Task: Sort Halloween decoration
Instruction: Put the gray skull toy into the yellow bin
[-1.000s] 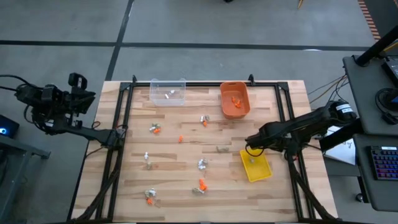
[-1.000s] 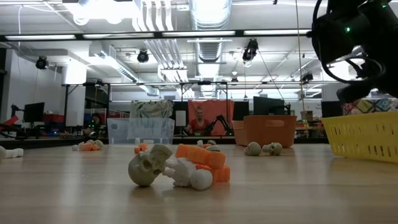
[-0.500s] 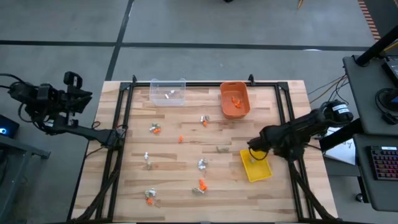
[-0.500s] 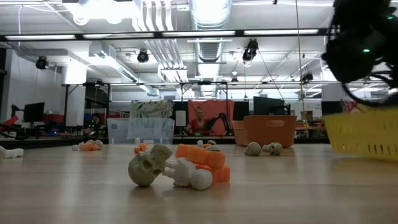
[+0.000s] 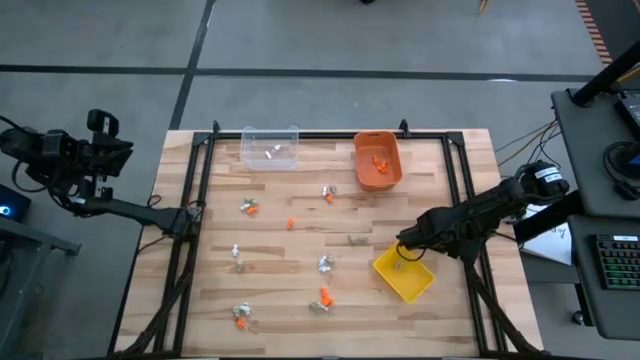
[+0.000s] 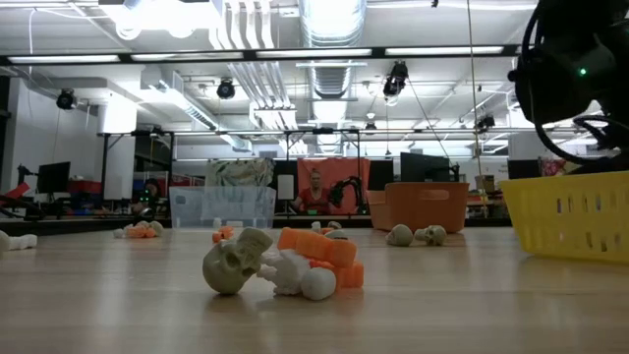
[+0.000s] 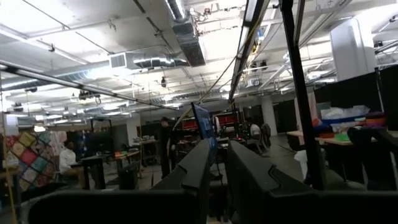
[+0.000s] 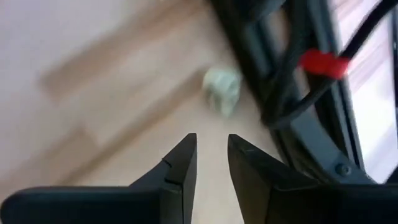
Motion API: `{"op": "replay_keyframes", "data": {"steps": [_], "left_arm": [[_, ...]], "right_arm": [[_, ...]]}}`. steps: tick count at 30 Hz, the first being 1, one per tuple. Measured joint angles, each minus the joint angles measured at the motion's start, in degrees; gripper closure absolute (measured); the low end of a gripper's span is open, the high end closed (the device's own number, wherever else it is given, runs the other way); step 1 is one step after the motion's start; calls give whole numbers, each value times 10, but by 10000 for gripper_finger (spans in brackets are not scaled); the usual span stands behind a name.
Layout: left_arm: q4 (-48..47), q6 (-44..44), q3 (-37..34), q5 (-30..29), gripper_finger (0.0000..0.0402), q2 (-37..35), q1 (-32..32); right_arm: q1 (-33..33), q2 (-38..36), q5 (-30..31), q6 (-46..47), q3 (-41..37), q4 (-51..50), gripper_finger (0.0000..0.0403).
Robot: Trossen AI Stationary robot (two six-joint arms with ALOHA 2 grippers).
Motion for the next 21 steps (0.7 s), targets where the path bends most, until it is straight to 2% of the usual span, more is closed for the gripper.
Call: {"op": "replay_keyframes", "data": {"steps": [3, 7, 13, 17, 21], "left_arm": [[-1, 10, -1, 0, 361, 0, 0], [-2, 16, 0, 0, 361, -1, 0], [-3, 14, 8, -1, 361, -1, 0], [-3, 15, 10, -1, 361, -1, 0], [-3, 15, 10, -1, 361, -1, 0]], "right_arm": [[0, 1, 9, 37, -9, 2, 325], [-2, 1, 3, 41, -17, 5, 320], [-9, 1, -13, 48, -24, -10, 270], [-8, 1, -8, 49, -42, 17, 231], [-13, 7, 0, 56, -60, 40, 215]]}}
